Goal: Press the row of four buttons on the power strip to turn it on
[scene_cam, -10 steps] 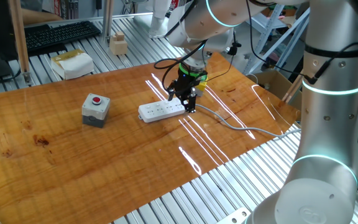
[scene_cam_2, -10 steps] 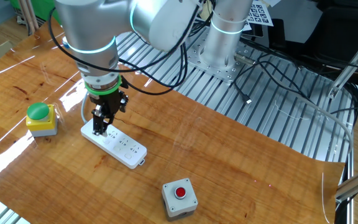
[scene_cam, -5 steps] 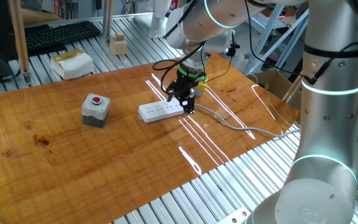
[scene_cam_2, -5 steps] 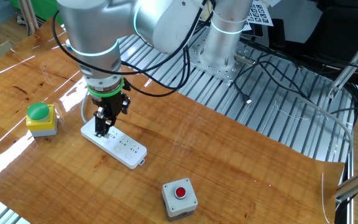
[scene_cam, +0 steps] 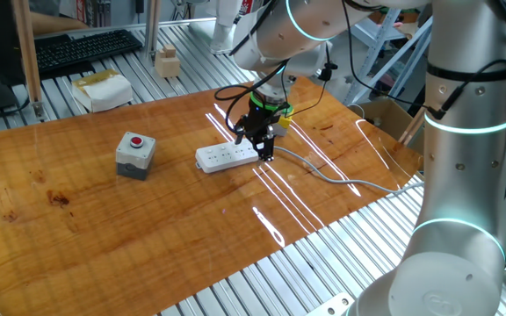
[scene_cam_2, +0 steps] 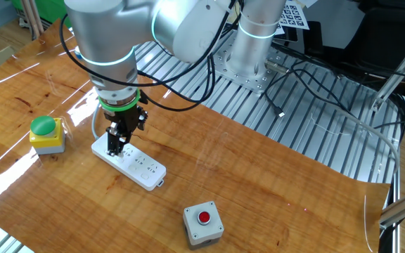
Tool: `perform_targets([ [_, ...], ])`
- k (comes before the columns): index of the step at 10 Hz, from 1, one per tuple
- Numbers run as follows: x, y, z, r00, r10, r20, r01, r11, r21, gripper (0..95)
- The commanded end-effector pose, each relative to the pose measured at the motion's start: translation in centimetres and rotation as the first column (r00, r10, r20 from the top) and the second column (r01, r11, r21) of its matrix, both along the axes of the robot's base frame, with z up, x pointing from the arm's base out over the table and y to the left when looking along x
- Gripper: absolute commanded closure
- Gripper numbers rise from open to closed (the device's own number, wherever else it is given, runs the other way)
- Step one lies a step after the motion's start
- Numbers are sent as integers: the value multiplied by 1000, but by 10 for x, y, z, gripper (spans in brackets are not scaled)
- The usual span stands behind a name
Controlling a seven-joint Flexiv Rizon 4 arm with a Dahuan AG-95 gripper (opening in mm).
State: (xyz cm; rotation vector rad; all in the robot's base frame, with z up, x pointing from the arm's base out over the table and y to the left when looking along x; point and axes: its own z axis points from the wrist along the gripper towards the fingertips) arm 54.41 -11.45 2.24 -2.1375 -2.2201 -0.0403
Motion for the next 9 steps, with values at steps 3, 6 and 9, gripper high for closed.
perform_targets([
  [3, 2, 3, -13, 1000, -10, 9, 9, 1000, 3, 0],
  [6, 1, 3, -9, 1000, -12, 5, 12, 1000, -5, 0],
  [9, -3, 15, 6, 1000, -27, -10, 27, 1000, -15, 0],
])
